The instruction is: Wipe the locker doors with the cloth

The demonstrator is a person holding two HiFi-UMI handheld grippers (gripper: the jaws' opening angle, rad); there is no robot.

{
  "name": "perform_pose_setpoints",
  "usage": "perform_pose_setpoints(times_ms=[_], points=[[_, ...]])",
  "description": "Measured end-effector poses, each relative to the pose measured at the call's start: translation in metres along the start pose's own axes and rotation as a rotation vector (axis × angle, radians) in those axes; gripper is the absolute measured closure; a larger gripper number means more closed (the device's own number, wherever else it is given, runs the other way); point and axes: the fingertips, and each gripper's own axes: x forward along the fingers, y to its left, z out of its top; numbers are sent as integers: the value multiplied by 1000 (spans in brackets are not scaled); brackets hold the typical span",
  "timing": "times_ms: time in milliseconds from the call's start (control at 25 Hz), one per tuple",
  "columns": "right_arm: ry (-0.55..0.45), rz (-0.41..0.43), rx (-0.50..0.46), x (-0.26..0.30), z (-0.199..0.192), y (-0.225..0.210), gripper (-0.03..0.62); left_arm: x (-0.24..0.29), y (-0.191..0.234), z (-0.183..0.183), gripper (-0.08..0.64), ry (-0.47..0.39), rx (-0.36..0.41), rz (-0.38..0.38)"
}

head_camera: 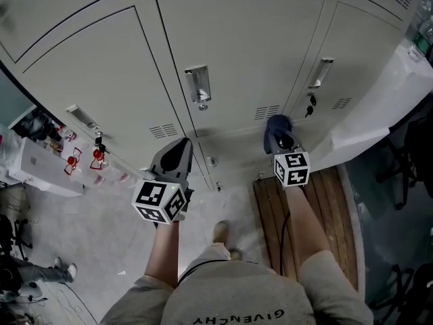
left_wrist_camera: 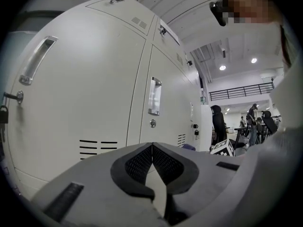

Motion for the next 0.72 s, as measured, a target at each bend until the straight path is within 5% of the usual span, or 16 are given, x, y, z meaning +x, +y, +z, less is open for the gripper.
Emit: perform_pose_setpoints(times_ms=[320, 720], points=[[137, 41, 13, -18, -22, 24, 534, -24, 9, -8, 561, 11, 0, 45], [-22, 162, -4, -66, 24, 74, 535, -61, 4, -5, 561, -37, 28, 56]])
